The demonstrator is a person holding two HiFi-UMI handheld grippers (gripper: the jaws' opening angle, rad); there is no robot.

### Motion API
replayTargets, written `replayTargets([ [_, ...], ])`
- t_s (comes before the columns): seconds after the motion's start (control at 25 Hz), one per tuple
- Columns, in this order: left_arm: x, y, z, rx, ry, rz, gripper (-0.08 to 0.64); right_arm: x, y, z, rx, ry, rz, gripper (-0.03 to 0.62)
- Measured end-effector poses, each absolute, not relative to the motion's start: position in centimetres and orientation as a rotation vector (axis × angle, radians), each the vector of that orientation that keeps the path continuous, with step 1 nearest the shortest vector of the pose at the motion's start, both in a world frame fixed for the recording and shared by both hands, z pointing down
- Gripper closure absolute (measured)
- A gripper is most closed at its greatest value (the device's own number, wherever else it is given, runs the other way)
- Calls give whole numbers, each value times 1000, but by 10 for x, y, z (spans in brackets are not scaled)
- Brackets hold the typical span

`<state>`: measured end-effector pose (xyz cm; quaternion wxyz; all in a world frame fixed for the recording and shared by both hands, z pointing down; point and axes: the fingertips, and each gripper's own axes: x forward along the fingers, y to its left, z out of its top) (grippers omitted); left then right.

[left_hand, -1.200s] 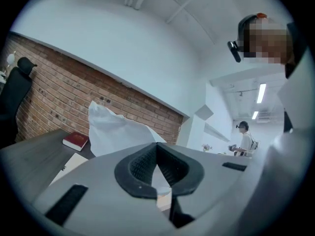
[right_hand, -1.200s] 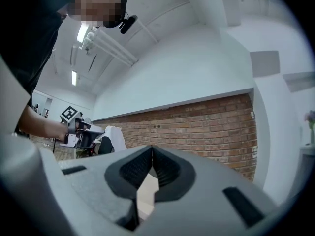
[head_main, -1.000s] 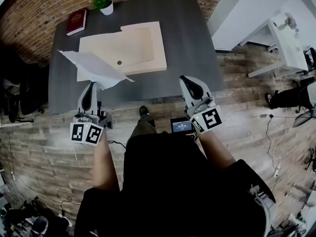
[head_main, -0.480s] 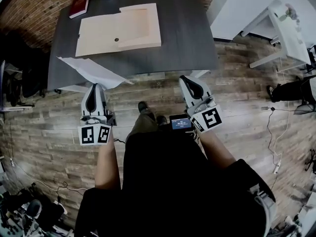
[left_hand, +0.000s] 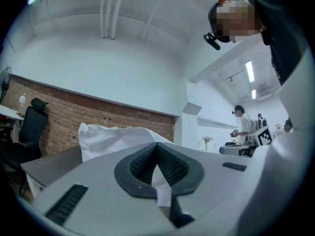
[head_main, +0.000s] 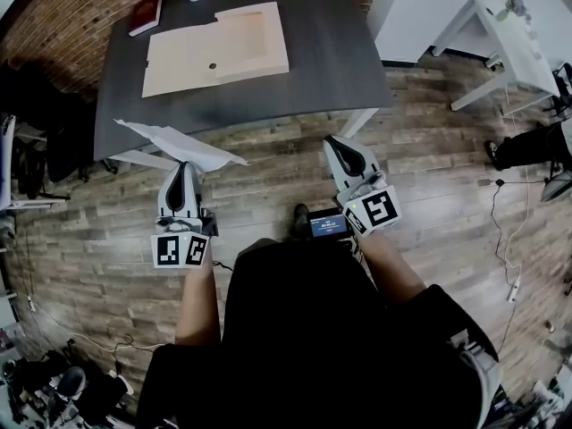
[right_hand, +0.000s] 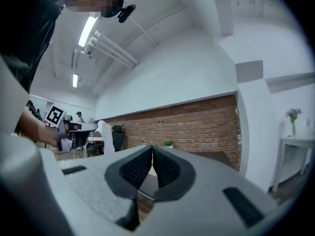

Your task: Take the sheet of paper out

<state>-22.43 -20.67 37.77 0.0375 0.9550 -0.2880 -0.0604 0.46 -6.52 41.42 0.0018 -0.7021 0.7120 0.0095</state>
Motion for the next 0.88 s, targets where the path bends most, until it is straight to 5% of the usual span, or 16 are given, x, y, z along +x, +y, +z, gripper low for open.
replayTargets([
  [0.88, -383, -86, 418, 2817, -754, -212, 568, -176, 47, 447, -2267, 2289, -115, 586],
])
